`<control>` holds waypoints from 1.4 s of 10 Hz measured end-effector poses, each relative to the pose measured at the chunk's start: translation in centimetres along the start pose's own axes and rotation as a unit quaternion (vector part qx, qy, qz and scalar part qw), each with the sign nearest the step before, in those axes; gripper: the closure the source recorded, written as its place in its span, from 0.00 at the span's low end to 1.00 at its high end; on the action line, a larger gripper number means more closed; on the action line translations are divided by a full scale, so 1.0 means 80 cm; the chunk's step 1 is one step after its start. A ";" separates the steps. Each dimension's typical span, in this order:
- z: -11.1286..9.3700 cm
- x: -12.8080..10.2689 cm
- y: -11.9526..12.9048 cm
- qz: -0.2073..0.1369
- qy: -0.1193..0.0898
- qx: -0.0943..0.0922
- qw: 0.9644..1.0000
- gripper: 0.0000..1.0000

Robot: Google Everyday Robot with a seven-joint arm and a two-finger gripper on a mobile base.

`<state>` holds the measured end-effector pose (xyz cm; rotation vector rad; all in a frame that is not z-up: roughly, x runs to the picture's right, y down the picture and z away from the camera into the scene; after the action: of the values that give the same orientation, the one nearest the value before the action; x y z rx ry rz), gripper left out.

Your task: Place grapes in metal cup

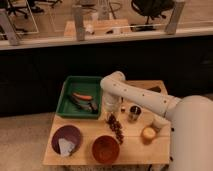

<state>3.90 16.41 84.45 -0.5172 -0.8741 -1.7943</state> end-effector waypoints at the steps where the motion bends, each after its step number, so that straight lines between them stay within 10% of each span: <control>1: -0.003 0.000 0.002 0.003 0.003 0.005 1.000 0.52; 8: -0.086 0.004 0.016 0.039 0.061 0.108 0.991 0.90; 12: -0.161 0.002 0.045 0.064 0.120 0.153 0.979 0.86; 14: -0.171 0.001 0.048 0.062 0.129 0.146 0.979 0.68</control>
<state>8.16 5.15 76.96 -0.1423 -0.8834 -1.5440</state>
